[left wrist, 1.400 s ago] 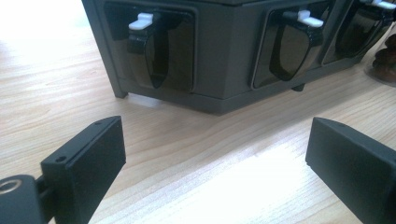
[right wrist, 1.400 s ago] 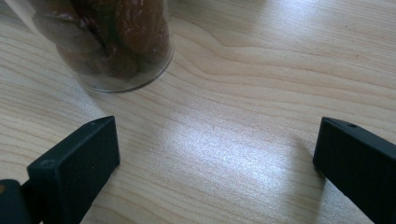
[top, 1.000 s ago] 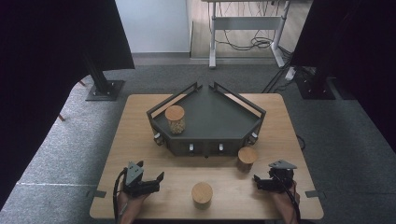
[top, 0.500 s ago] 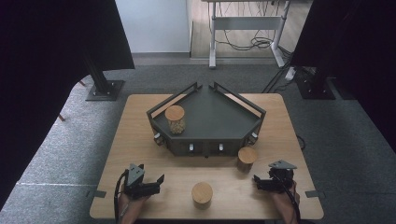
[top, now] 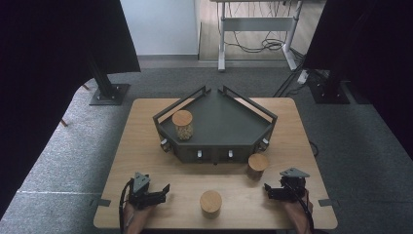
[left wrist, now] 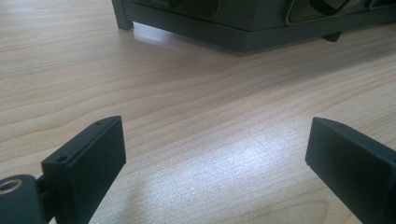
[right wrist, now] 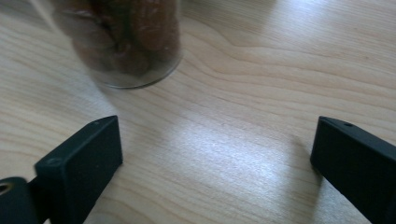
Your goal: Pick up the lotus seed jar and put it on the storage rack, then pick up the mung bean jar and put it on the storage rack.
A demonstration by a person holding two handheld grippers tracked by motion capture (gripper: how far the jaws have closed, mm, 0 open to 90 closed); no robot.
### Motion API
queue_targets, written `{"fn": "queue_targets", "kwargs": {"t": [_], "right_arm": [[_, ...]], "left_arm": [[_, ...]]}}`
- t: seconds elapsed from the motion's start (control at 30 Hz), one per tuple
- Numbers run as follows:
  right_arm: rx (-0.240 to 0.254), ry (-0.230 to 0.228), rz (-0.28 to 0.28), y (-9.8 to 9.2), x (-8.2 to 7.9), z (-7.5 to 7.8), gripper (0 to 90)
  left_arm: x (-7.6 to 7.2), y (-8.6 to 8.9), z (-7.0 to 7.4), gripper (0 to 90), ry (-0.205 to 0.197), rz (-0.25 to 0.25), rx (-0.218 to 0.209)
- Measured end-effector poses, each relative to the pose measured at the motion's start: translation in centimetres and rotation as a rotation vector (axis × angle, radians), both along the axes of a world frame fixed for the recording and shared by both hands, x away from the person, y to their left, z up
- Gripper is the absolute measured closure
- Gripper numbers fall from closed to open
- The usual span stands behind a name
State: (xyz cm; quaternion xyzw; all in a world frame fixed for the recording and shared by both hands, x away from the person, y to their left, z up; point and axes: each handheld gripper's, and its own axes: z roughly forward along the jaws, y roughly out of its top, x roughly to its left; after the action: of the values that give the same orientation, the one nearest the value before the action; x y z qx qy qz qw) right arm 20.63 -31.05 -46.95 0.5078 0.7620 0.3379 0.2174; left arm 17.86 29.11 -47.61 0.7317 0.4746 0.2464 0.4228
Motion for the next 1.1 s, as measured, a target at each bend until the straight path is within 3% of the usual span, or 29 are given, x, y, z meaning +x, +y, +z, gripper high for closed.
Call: {"fn": "queue_targets", "kwargs": {"t": [0.8, 1.1], "right_arm": [[0.034, -0.095, 0.001, 0.7, -2.3, 1.1, 4.7], [0.038, -0.128, 0.012, 1.0, -3.0, 1.8, 5.3]], "left_arm": [[0.3, 0.0, 0.0, 4.9, 0.02, 0.009, 0.025], [0.6, -0.2, 0.3, 4.9, 0.047, 0.018, 0.042]]}}
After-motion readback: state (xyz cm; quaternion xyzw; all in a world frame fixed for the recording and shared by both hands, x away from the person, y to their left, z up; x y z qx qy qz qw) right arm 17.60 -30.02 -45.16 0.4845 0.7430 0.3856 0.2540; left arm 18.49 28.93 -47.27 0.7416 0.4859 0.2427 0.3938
